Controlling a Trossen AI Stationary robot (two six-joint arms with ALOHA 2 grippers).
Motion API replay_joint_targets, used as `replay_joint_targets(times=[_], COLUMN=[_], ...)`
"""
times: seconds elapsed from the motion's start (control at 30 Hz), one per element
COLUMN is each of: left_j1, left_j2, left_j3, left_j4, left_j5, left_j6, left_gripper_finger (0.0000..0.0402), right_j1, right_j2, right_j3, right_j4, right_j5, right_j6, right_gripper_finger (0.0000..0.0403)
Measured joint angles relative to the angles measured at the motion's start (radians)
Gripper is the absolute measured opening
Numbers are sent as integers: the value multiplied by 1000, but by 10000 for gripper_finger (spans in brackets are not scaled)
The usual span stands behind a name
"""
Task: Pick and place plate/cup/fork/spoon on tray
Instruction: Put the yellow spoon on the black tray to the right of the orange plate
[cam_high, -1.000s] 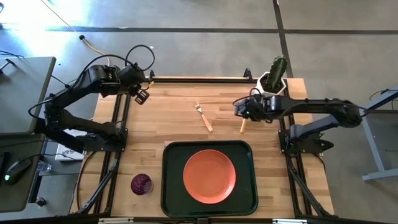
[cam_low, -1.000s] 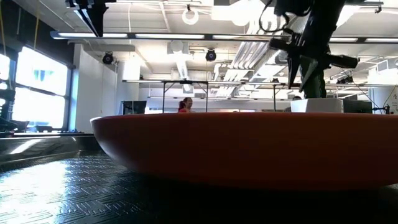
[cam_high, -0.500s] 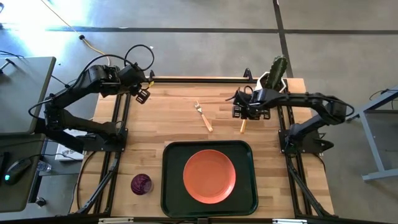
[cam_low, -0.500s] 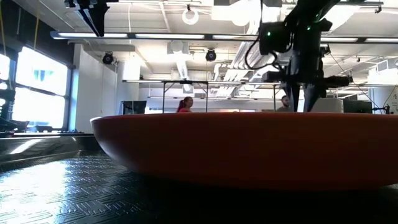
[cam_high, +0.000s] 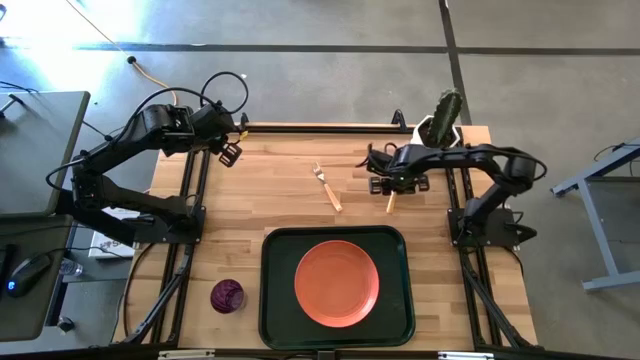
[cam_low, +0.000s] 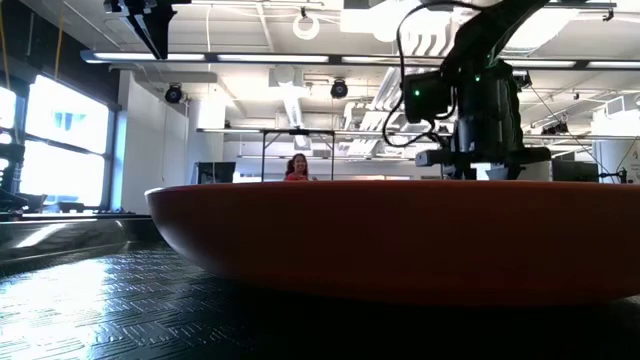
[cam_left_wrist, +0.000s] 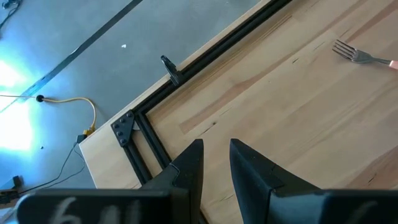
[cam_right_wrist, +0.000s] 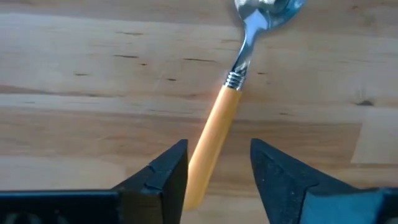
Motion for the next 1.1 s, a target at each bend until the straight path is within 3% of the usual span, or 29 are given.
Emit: replay_joint_targets(times=[0.2,0.4,0.73,1.1], left_j1=[0,0,0,0], left_j2=[0,0,0,0], left_j3=[0,0,0,0], left_j4=[0,0,0,26], left_j5=[0,0,0,-1], left_j6=[0,1,1,1], left_gripper_finger=[70,70,70,70], right_j1=[-22,-43,-105,-106], right_j2=[69,107,101,99], right_j3=[0,0,-63,-76], right_j4=[33,37,126,130], right_j5=[0,-8,-116,-111], right_j6=[-13,-39,-40,-47], right_gripper_finger=[183,173,123,52])
